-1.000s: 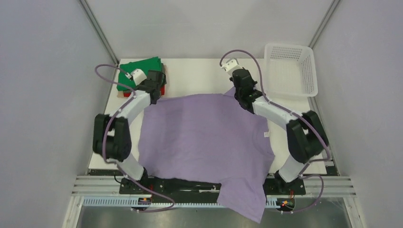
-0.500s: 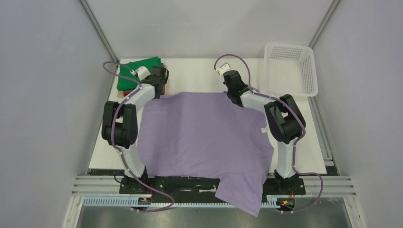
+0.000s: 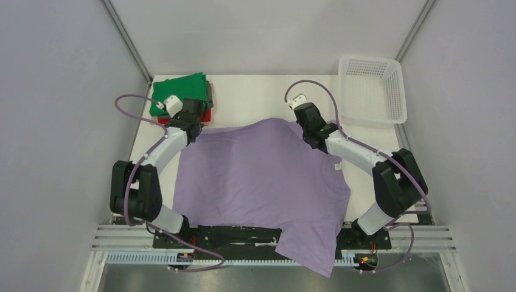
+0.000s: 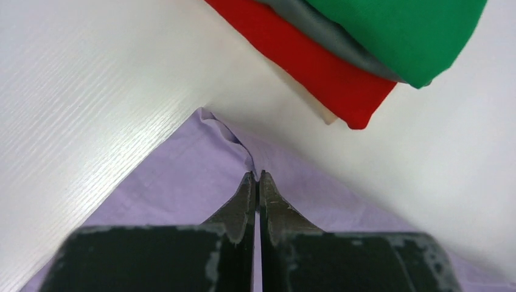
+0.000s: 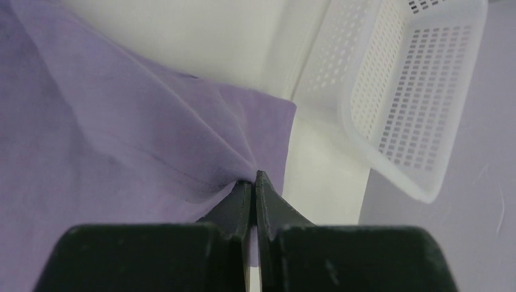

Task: Fold and stack the t-shirts
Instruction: Fold the flattened tshirt in 1/3 of the way

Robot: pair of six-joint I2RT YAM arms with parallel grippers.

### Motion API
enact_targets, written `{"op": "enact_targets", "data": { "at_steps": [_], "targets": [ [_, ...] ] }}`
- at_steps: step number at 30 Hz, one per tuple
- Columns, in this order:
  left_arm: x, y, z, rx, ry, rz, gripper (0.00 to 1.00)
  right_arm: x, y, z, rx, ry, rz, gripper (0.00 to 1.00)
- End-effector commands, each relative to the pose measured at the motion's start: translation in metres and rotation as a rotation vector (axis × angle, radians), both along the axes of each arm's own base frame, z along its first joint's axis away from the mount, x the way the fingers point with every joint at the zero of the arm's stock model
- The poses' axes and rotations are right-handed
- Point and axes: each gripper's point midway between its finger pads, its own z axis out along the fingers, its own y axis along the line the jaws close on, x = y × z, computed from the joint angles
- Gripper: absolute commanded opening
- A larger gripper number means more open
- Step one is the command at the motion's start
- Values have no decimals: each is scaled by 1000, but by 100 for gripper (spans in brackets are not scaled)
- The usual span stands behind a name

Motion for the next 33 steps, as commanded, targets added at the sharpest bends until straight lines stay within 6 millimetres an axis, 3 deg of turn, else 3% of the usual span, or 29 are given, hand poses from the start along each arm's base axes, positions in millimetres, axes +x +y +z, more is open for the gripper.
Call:
{"op": "enact_targets", "data": {
  "at_steps": [1, 9, 12, 14, 16, 18, 19, 20, 22, 25, 28, 30, 33],
  "targets": [
    [-11, 2, 23, -27, -105, 2, 2, -52, -12, 8, -1, 37, -89, 0],
    [-55, 17, 21, -14, -127, 49, 2, -126, -4, 12, 8, 158, -83, 1],
    [-73, 30, 13, 22, -113, 108, 2, -152, -12, 10, -7, 199, -117, 2],
    [-81, 33, 7, 20, -98, 125, 2, -173, -14, -6, 8, 274, -96, 4],
    [-86, 33, 2, 20, -76, 133, 11, -193, -11, -27, 45, 359, -52, 9],
    [-90, 37, 0, 34, -56, 151, 22, -204, -8, -41, 89, 401, -34, 24],
    [-93, 39, 0, 44, -42, 165, 25, -208, -6, -46, 101, 417, -25, 40],
    [-97, 43, 0, 56, -32, 191, 27, -210, -7, -48, 104, 419, -25, 56],
    [-103, 50, 2, 78, -22, 234, 43, -209, -8, -47, 106, 408, -33, 72],
    [-107, 54, 16, 69, -54, 259, 97, -199, -3, -35, 144, 345, -33, 97],
    [-97, 43, 34, 9, -127, 204, 100, -176, 9, -12, 219, 207, -35, 98],
    [-79, 22, 40, -56, -176, 77, 100, -154, 16, 4, 304, 75, -76, 98],
    [-53, -22, 41, -190, -218, -133, 100, -127, 35, 4, 477, 19, -60, 98]
  ]
}}
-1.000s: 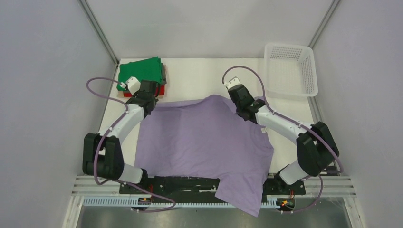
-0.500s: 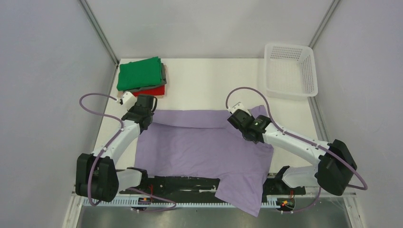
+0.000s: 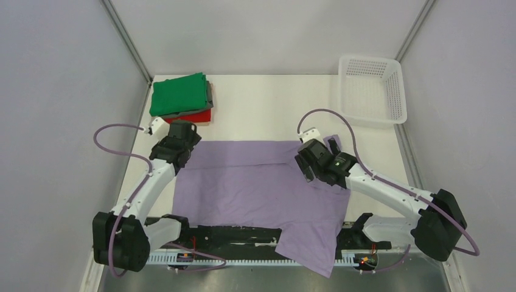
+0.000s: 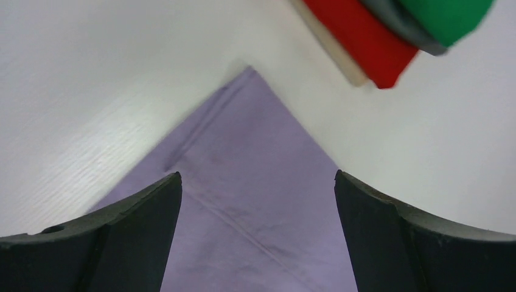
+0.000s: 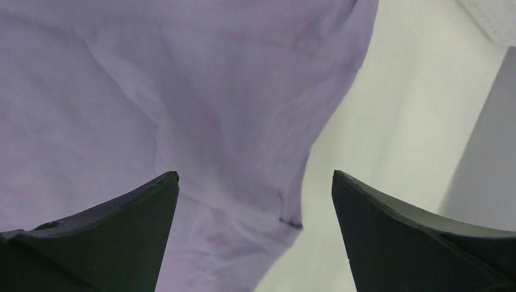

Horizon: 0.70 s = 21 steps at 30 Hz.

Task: Fold and stack the t-shirts
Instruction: Fold the flattened tshirt in 1/3 of the way

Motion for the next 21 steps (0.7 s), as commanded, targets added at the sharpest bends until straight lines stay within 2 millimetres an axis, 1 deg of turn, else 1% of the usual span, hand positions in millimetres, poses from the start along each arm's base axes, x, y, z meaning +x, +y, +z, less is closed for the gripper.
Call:
{"op": "enact_targets", "data": {
  "at_steps": [1, 2, 4, 6, 8, 11, 13, 15, 17, 21],
  "targets": [
    [50, -61, 24, -177, -154, -292, 100, 60, 40, 24, 334, -196, -64, 98],
    [53, -70, 16, -204, -130, -330, 100, 69, 39, 17, 380, -179, -83, 98],
    [55, -76, -2, -220, -68, -353, 100, 79, 34, 1, 415, -140, -133, 98],
    [53, -71, -26, -206, 10, -328, 100, 87, 26, -14, 409, -113, -172, 98],
    [50, -64, -45, -185, 73, -298, 100, 92, 21, -30, 413, -74, -188, 98],
    [47, -52, -67, -176, 135, -258, 100, 101, 21, -49, 446, -30, -182, 98],
    [46, -46, -83, -198, 173, -237, 100, 106, 16, -62, 444, -2, -209, 98],
    [46, -40, -95, -221, 207, -209, 100, 110, 12, -72, 437, 15, -223, 98],
    [46, -38, -104, -253, 218, -176, 100, 118, 10, -78, 442, 10, -222, 98],
    [58, -32, -114, -271, 208, -133, 100, 135, 4, -84, 437, -7, -243, 98]
  ]
}}
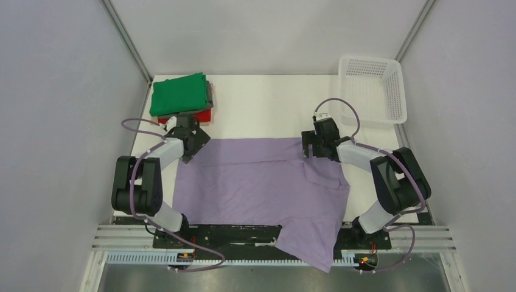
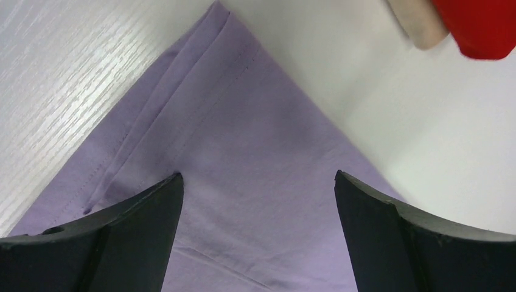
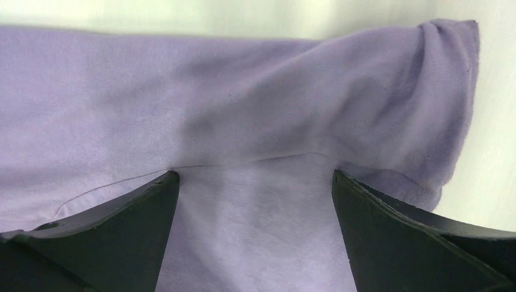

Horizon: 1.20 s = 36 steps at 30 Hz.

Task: Fold and stack the t-shirts
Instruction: Fold the flattened tshirt in 1/3 of the way

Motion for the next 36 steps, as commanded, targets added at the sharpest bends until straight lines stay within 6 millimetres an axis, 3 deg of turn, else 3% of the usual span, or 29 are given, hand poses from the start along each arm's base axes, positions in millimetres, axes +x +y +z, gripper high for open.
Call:
{"op": "enact_targets", "data": {
  "at_steps": [1, 9, 15, 17, 20, 23, 25, 28, 30, 32, 36],
  "targets": [
    [11, 8, -20, -22, 34, 58, 100, 32, 2, -2, 28, -55, -10, 98],
    [43, 19, -33, -22, 92, 89, 100, 76, -3, -2, -4, -70, 25, 98],
    [73, 20, -13, -29, 19, 111, 100, 112, -16, 23, -89, -126, 3, 98],
    [81, 18, 0, -37, -9, 94, 100, 112, -14, 36, -85, -138, 23, 98],
    [86, 9, 24, -66, -45, 46, 100, 99, -9, 54, -70, -154, 61, 98],
    [82, 1, 45, -88, -84, 3, 100, 71, 2, 75, -85, -188, 138, 98],
    [73, -1, 55, -88, -97, -15, 100, 48, 8, 80, -142, -193, 189, 95],
    [53, 0, 63, -76, -97, -19, 100, 16, 2, 77, -243, -156, 162, 92],
    [39, 1, 65, -69, -90, -22, 100, -3, 16, 69, -242, -126, 221, 88],
    [26, 2, 65, -64, -85, -23, 100, -22, 45, 60, -178, -100, 304, 84],
    [7, 0, 64, -74, -93, -29, 100, -40, 88, 52, -62, -71, 433, 76]
  ]
}}
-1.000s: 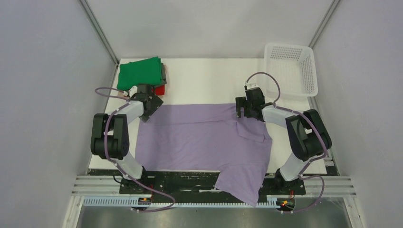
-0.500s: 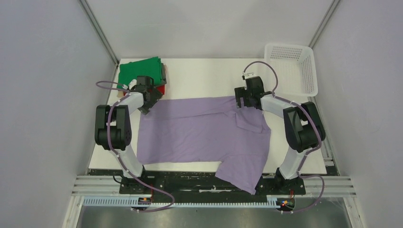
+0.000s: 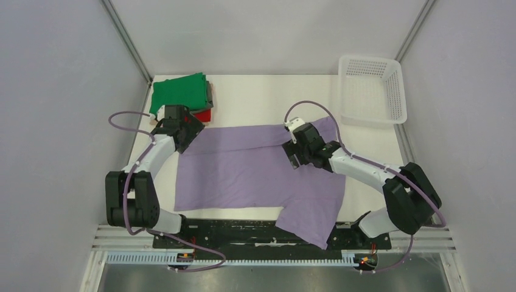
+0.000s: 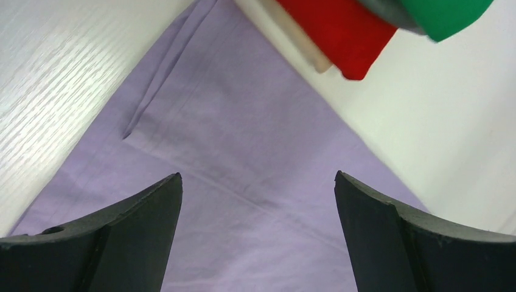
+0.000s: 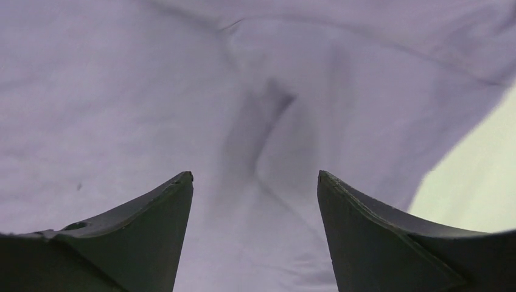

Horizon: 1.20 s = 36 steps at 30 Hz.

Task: Fold and stack the t-shirts
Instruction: Fold the flattened tshirt in 1/3 of the way

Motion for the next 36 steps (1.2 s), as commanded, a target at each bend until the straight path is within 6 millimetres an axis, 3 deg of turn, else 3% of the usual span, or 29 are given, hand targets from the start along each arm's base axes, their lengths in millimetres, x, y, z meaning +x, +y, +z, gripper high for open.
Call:
{"op": "enact_targets", "data": {
  "at_steps": [1, 10, 22, 28, 32, 36],
  "targets": [
    [-26, -3, -6, 4, 23, -35, 100, -19, 31, -10, 82, 70, 83, 76],
    [-31, -5, -15, -2, 47, -53, 100, 3, 40, -34, 82, 123, 48, 74],
    [-28, 5, -19, 54, 83, -40, 100, 43, -10, -41, 63, 99, -114, 73],
    [-27, 6, -21, 60, 91, -36, 100, 47, -18, -45, 36, 111, -103, 72],
    [-25, 5, -19, 57, 91, -45, 100, 52, -21, -33, 1, 81, -72, 72],
    [-26, 4, -15, 58, 79, -47, 100, 62, -28, 2, -27, 0, -86, 72]
  ]
}}
